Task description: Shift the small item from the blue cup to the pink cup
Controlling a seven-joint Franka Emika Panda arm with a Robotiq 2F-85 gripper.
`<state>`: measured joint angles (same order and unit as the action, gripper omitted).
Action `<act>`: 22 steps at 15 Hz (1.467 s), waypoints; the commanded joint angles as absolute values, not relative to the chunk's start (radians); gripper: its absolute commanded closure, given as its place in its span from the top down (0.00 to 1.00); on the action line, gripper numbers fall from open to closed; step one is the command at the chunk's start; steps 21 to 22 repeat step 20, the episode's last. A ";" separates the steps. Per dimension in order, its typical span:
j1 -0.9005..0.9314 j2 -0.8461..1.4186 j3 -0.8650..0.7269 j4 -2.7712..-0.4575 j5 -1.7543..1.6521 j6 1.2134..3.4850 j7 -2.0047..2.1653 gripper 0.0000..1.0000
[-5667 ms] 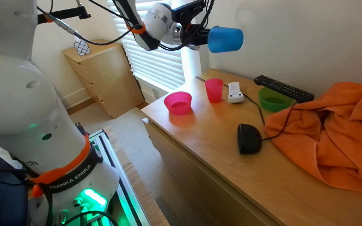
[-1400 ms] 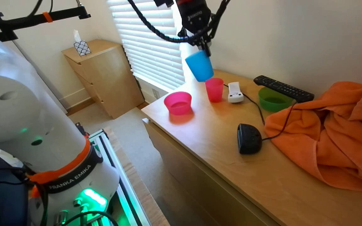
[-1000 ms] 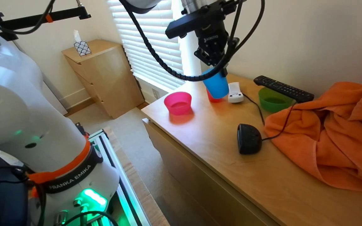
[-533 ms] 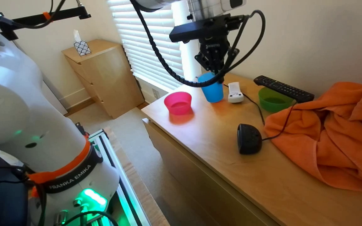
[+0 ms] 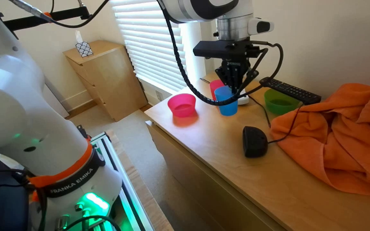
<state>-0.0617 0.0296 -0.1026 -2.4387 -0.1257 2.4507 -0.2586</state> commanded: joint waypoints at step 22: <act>-0.095 -0.044 -0.108 -2.367 -0.138 2.446 -0.171 0.86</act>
